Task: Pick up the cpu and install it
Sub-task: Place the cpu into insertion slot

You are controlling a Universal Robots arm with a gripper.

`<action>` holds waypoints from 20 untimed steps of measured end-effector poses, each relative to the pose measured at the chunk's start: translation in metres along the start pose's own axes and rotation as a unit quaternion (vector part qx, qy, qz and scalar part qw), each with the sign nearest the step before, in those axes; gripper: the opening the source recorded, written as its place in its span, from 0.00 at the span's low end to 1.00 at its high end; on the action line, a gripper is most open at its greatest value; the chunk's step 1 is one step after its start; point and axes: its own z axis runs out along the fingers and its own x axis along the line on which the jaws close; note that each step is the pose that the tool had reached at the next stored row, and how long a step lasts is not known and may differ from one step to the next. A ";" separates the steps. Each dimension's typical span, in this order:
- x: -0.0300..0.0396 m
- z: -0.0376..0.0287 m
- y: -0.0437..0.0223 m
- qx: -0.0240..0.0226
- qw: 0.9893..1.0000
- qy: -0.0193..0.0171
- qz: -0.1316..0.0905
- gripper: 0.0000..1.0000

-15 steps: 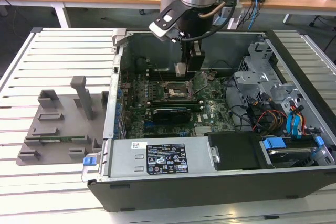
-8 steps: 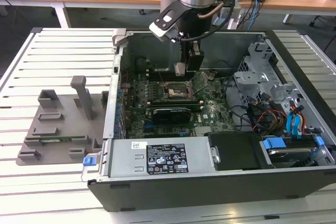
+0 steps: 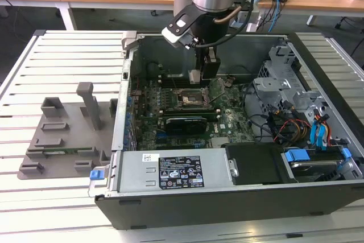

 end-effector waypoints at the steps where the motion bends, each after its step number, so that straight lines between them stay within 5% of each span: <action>1: 0.0000 0.0005 0.0000 0.000 1.000 0.000 0.000 0.55; 3: 0.0000 0.0079 -0.0001 0.000 1.000 0.000 0.000 0.55; 20: 0.0001 0.0239 -0.0003 0.000 1.000 0.000 0.000 0.55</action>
